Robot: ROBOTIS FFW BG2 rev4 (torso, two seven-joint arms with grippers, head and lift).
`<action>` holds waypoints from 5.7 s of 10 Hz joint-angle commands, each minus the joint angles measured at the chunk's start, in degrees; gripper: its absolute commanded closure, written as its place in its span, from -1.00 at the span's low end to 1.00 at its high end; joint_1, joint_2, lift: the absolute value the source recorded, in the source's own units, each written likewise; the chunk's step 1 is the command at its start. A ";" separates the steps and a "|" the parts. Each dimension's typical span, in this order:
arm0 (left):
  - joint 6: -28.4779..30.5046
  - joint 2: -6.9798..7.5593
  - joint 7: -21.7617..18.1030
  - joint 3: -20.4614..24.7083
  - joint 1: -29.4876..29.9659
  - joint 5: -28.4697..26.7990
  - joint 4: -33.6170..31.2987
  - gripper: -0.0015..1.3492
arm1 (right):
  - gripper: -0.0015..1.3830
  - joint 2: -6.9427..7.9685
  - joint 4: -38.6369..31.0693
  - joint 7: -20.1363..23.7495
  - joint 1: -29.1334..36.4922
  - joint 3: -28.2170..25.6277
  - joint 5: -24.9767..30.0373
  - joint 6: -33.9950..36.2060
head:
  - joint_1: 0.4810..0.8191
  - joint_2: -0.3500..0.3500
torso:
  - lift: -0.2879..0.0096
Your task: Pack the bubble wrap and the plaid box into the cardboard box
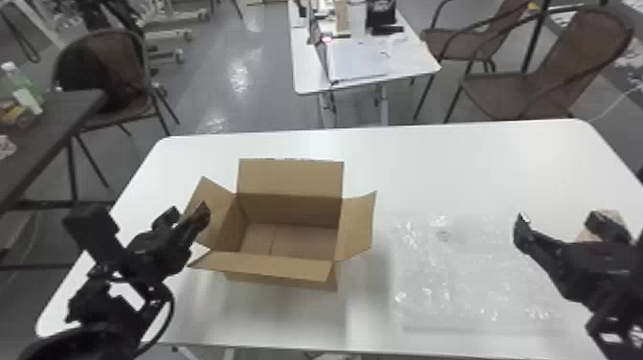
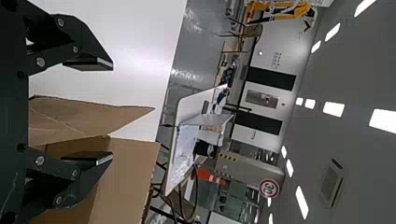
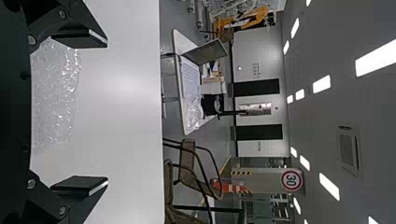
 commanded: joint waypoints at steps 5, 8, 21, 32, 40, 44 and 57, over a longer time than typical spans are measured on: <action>-0.34 -0.15 0.00 0.02 0.04 -0.05 0.00 0.48 | -0.65 0.00 0.17 0.09 0.00 0.00 0.00 0.07 | 0.27 0.48 | 0.12; -1.13 -0.15 0.09 0.02 0.13 -0.49 0.00 0.78 | -0.64 0.00 0.17 0.26 -0.17 0.00 -0.09 0.07 | 0.27 0.49 | 0.12; -2.01 -0.15 0.09 -0.60 0.13 -0.49 0.61 0.78 | -0.65 -0.26 -2.02 -4.57 -12.04 -0.70 -10.72 43.05 | 0.27 0.55 | 0.12; -2.98 -0.15 0.09 -1.65 -0.05 -1.72 1.14 0.78 | -0.60 -1.49 12.04 -19.69 -25.57 -3.69 -32.08 63.35 | 0.27 0.58 | 0.12; -3.85 -0.15 0.09 -2.09 -0.05 -2.52 1.85 0.78 | 0.86 -4.75 11.77 -20.92 -22.50 -4.40 -45.35 54.74 | 0.27 0.60 | 0.12; -3.68 -0.15 0.09 -2.18 -0.14 -2.69 1.93 0.78 | 0.86 -4.83 4.22 -29.97 -22.85 -11.07 -61.70 59.57 | 0.27 0.61 | 0.12; -3.15 -0.15 0.26 -3.76 -1.19 -3.92 2.46 0.78 | 0.86 -4.04 8.96 -15.73 -37.09 -3.69 -74.88 58.78 | 0.06 0.88 | 0.12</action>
